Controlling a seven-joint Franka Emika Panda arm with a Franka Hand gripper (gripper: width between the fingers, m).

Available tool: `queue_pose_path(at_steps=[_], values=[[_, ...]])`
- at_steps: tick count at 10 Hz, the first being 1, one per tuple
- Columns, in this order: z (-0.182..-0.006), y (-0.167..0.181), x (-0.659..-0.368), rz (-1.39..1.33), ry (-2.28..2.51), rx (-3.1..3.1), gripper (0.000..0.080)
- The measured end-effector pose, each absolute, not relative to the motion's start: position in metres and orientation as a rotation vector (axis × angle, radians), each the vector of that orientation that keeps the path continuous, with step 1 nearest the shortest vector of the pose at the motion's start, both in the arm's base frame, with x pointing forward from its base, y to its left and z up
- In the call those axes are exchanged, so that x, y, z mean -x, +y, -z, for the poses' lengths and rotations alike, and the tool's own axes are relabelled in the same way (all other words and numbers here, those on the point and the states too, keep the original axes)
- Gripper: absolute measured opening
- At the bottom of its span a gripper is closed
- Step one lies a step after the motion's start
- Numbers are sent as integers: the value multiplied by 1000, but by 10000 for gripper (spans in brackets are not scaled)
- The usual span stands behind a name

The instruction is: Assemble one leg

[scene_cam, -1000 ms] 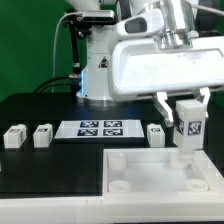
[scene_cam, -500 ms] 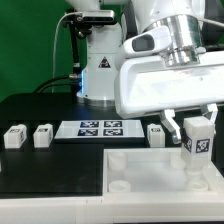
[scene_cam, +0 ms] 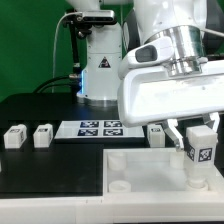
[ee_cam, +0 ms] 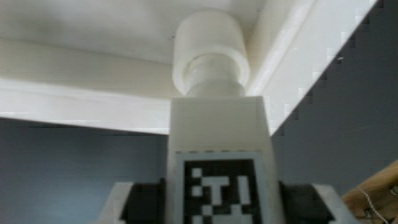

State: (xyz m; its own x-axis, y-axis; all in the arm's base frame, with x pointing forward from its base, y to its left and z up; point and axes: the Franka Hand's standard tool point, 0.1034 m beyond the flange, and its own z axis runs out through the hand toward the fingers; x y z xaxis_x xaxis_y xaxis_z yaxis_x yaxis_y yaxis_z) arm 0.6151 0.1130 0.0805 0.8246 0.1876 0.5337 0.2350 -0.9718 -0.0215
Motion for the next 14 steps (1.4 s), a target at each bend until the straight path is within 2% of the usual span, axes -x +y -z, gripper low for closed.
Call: queue_pose_path(at_steps=[4,8,9,10,11,12,14], values=[[-68,112,-613,865,-329,2912,291],[-66,112,-612,877,-327,2909,291],[-66,112,-612,876,-327,2909,449],[-66,112,-612,876,-327,2909,573],[-66,112,-612,876,-327,2909,573],[-66,112,-612,876,-327,2909,634],[-66,112,-612,876,-327,2910,645]])
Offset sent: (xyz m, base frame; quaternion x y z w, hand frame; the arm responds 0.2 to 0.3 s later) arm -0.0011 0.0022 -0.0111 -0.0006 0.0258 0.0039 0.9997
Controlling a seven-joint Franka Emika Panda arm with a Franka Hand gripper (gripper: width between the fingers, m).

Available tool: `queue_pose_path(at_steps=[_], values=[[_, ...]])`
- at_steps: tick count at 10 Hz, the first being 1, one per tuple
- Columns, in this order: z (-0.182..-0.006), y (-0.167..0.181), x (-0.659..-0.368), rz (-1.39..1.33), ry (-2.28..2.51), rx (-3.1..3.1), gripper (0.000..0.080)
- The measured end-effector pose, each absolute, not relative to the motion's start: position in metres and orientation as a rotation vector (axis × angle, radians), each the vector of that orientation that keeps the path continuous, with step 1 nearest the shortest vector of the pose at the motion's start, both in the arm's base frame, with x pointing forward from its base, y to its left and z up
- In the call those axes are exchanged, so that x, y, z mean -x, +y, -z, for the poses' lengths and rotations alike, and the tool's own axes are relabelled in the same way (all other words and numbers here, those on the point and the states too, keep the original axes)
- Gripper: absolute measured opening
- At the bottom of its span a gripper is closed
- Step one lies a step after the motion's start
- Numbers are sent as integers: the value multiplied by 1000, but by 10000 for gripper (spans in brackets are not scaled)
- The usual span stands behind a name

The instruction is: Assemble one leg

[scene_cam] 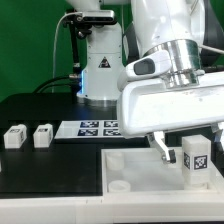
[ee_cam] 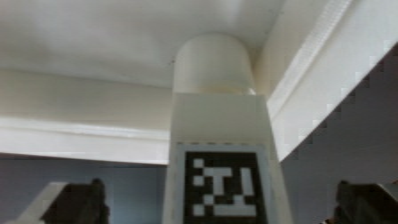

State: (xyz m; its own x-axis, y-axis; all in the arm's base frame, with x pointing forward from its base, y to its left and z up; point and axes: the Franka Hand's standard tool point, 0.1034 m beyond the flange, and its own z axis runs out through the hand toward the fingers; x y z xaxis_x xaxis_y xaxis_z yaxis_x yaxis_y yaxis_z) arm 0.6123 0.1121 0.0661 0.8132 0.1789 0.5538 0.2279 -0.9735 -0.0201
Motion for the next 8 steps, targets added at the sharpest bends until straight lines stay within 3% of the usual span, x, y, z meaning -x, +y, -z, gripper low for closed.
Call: queue_pose_path(at_steps=[3,6,8], values=[[-67,112,-612,865,-328,2913,649],[-99,108,-618,772,-345,2941,649],[-107,112,-622,683,-358,2955,649]])
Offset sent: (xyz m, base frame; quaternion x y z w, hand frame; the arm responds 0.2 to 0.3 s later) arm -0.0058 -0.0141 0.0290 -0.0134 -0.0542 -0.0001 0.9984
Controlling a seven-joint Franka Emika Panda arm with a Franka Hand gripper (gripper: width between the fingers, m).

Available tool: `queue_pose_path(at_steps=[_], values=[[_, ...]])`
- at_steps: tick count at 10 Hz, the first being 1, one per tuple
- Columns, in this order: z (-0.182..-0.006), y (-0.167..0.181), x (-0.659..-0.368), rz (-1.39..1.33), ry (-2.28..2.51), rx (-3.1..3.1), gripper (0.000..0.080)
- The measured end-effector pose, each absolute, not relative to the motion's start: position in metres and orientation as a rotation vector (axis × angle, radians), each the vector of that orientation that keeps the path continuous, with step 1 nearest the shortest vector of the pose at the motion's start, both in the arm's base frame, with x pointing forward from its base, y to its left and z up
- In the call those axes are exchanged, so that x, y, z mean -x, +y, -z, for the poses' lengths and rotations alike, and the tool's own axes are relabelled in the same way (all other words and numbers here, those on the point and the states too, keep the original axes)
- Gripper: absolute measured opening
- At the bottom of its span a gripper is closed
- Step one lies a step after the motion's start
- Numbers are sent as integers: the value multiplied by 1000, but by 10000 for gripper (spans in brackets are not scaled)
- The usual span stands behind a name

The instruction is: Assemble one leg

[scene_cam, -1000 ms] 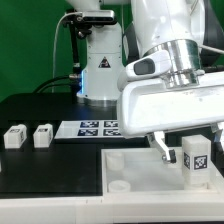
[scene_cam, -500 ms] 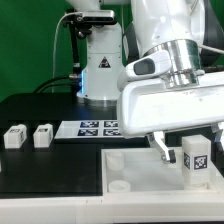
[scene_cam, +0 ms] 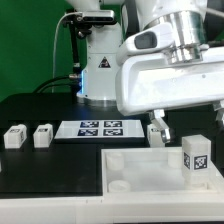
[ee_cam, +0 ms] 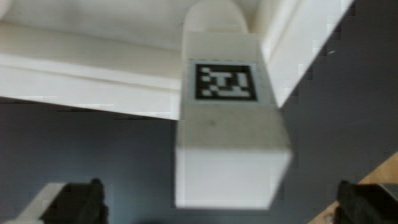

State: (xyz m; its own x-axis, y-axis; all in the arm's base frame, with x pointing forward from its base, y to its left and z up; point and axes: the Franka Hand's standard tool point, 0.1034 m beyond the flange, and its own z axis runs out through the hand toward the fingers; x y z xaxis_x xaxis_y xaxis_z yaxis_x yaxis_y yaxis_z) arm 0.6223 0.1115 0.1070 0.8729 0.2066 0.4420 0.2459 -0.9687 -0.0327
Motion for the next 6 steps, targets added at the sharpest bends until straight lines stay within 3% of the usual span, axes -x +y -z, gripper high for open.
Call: queue_pose_path(at_steps=[5,6], values=[[-92,119,-611,-61,-392,2985,649],[-87,119,-617,-67,-390,2981,649]])
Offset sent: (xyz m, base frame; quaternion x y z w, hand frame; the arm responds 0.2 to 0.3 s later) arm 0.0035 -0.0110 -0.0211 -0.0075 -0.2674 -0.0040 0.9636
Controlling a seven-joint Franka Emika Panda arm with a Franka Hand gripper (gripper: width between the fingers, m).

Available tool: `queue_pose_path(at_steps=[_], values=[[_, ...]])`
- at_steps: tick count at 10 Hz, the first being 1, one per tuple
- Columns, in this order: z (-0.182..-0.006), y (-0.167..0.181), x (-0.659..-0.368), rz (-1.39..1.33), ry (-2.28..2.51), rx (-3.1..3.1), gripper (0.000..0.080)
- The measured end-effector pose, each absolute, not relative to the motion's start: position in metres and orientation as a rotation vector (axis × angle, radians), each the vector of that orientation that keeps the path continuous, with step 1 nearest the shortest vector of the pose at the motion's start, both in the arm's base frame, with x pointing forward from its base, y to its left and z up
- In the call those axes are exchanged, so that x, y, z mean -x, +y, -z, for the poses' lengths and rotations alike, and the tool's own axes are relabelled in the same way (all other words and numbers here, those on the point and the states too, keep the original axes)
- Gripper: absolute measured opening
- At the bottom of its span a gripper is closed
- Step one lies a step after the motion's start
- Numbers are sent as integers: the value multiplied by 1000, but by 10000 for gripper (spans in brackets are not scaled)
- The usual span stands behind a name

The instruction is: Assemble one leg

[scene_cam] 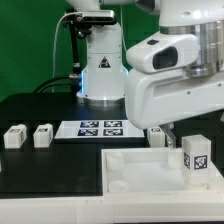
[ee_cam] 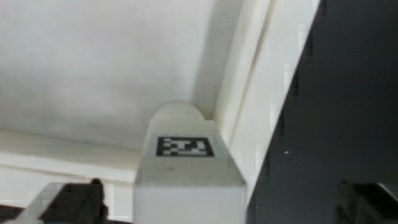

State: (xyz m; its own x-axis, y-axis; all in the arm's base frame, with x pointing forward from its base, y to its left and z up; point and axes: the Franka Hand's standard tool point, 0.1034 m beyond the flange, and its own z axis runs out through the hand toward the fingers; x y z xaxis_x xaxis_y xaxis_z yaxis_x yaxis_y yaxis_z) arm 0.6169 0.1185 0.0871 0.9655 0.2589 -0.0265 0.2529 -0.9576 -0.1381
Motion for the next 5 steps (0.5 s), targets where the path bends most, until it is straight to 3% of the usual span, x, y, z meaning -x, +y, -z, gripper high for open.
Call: queue_pose_path(at_steps=[4,5], values=[[-83,118,-618,-40,-380,2984,649],[-83,118,-618,-40,-380,2984,527]])
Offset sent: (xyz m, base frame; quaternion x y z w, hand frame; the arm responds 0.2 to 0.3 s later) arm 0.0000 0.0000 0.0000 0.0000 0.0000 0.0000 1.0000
